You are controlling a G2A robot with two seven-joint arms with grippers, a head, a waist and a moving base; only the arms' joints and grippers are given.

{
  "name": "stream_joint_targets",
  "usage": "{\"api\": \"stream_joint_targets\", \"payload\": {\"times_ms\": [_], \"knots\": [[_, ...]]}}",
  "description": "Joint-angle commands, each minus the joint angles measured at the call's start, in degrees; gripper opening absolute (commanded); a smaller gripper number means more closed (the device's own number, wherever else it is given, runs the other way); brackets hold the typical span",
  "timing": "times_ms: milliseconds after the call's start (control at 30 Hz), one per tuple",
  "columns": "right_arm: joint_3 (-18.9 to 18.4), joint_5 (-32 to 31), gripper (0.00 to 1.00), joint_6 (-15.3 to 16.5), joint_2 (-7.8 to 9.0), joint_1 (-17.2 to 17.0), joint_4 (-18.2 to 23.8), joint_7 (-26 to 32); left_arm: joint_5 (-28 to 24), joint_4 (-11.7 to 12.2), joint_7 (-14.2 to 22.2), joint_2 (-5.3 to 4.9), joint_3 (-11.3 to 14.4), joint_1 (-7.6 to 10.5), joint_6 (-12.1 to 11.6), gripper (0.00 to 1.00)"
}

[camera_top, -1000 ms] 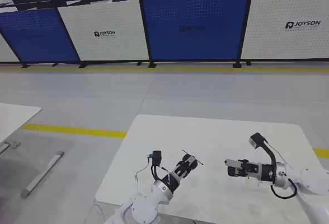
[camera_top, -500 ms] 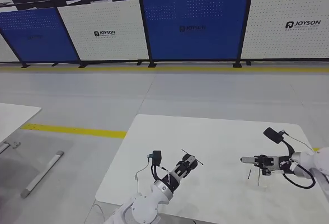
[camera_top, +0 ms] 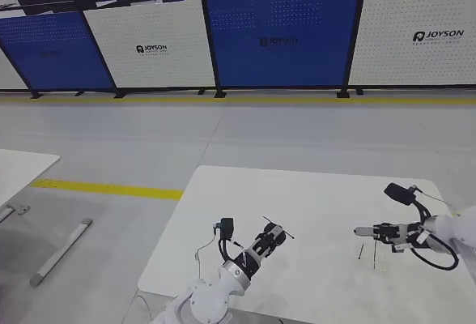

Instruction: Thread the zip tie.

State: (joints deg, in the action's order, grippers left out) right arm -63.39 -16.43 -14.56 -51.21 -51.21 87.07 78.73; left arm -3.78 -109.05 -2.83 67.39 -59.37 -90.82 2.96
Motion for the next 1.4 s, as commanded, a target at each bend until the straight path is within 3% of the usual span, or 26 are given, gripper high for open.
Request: {"api": "stream_joint_targets", "payload": {"times_ms": [0,167,500,567,767,1033,1167,1200,1233,1367], "knots": [[2.81,-3.85,1.00,-2.43,-0.40,1.94,-1.06,0.91,0.00,0.00,0.00,0.00,0.00,0.00,0.00,0.00],[10.28,-5.20,1.00,-3.61,-2.50,7.31,-7.31,0.55,0.00,0.00,0.00,0.00,0.00,0.00,0.00,0.00],[10.28,-5.20,1.00,-3.61,-2.50,7.31,-7.31,0.55,0.00,0.00,0.00,0.00,0.00,0.00,0.00,0.00],[11.27,-5.78,1.00,0.19,-2.55,6.59,-7.37,0.28,0.00,0.00,0.00,0.00,0.00,0.00,0.00,0.00],[16.87,-8.28,1.00,1.23,-4.40,10.92,-13.29,0.87,0.00,0.00,0.00,0.00,0.00,0.00,0.00,0.00],[16.87,-8.28,1.00,1.23,-4.40,10.92,-13.29,0.87,0.00,0.00,0.00,0.00,0.00,0.00,0.00,0.00],[15.79,-7.46,1.00,2.34,-4.22,9.50,-13.46,-1.94,0.00,0.00,0.00,0.00,0.00,0.00,0.00,0.00],[15.46,-7.36,0.57,2.48,-4.13,9.35,-13.51,-1.99,0.00,0.00,0.00,0.00,0.00,0.00,0.00,0.00],[15.19,-7.33,0.43,2.45,-4.06,9.22,-13.51,-1.90,0.00,0.00,0.00,0.00,0.00,0.00,0.00,0.00],[14.75,-8.34,0.34,1.71,-3.86,9.05,-12.86,-1.05,0.00,0.00,0.00,0.00,0.00,0.00,0.00,0.00]]}}
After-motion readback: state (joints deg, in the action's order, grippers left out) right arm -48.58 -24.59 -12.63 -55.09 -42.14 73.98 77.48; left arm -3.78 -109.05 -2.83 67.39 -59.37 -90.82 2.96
